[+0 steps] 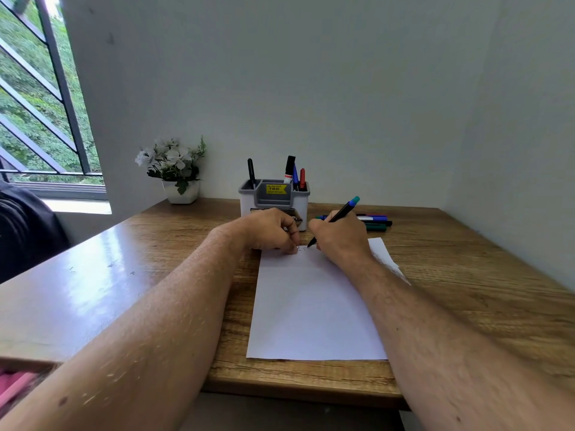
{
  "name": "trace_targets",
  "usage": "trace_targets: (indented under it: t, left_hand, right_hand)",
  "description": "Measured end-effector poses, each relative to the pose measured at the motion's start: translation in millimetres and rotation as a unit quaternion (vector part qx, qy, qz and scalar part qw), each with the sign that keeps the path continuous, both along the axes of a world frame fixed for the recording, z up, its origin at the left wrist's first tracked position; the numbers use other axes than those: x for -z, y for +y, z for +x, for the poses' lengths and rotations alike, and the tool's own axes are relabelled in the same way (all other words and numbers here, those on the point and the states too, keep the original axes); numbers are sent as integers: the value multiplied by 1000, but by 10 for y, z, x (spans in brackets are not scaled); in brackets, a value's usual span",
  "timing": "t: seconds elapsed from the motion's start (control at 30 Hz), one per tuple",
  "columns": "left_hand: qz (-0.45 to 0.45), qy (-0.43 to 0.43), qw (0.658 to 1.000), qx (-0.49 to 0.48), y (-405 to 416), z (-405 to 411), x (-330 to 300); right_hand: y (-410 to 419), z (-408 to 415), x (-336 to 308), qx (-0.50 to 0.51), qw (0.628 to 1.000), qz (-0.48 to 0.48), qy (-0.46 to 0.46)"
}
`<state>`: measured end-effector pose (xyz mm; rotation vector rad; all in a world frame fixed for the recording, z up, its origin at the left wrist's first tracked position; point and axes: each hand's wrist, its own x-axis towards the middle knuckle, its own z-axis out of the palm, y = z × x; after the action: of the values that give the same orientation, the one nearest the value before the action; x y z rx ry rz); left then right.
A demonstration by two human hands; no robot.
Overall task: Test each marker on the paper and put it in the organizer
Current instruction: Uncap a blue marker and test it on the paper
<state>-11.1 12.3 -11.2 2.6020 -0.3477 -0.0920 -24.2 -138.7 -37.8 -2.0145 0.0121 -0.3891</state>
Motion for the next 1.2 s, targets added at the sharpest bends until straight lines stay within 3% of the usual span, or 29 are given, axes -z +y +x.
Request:
trace_targets:
  t: [1.2]
  left_hand:
    - [-4,-1,1000,0,10,7,9]
  right_hand:
    - [22,20,1,3,999,22,27]
